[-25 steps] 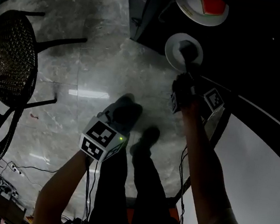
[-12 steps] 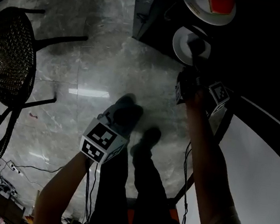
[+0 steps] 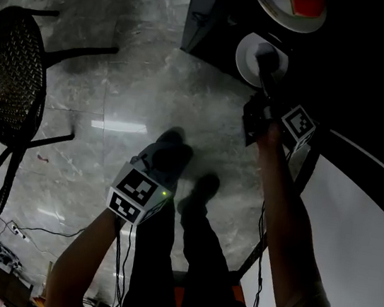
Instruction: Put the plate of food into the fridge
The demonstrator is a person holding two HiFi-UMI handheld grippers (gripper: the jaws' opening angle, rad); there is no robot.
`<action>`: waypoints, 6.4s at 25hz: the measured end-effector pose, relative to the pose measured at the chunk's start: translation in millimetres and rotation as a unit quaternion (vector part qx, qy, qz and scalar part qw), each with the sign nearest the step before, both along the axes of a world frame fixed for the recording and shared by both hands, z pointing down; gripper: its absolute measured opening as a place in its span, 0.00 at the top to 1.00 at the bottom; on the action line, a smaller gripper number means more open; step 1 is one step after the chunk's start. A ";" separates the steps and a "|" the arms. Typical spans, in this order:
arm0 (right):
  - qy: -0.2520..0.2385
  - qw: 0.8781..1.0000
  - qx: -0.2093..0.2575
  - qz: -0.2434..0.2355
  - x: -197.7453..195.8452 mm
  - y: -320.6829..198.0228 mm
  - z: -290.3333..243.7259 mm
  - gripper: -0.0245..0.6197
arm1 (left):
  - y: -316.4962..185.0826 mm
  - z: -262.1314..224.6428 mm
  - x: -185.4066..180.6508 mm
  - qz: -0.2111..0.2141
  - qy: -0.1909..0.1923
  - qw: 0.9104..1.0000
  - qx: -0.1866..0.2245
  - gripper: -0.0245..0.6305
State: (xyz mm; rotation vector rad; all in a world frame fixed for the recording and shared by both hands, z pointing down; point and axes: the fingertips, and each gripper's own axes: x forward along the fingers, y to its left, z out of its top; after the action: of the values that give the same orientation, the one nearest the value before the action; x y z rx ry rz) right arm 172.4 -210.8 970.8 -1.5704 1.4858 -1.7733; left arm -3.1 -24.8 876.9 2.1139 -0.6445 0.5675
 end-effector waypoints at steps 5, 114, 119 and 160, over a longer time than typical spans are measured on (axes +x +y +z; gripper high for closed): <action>0.079 0.992 0.011 -0.095 -7.8 5.2 -3.4 0.61 | 6.3 3.8 -3.1 0.007 -0.005 1.000 -0.002 0.95; 0.100 0.921 0.043 -0.375 -136.8 106.4 -259.1 0.93 | -61.0 -126.1 -9.2 -0.001 -0.008 0.999 0.033 0.95; 0.099 0.889 0.074 -0.441 -170.2 124.8 -307.3 0.93 | -66.9 -156.6 -21.6 -0.019 -0.008 0.999 0.036 0.95; -0.025 0.931 0.211 -0.295 -130.7 154.7 -567.0 0.93 | -62.0 -428.9 22.4 -0.019 0.019 0.984 0.177 0.95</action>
State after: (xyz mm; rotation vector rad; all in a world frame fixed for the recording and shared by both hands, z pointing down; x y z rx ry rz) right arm 41.7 -56.1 403.7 -0.9085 2.2944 -1.5790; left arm 19.3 -86.9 448.0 2.4296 -0.8106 0.4124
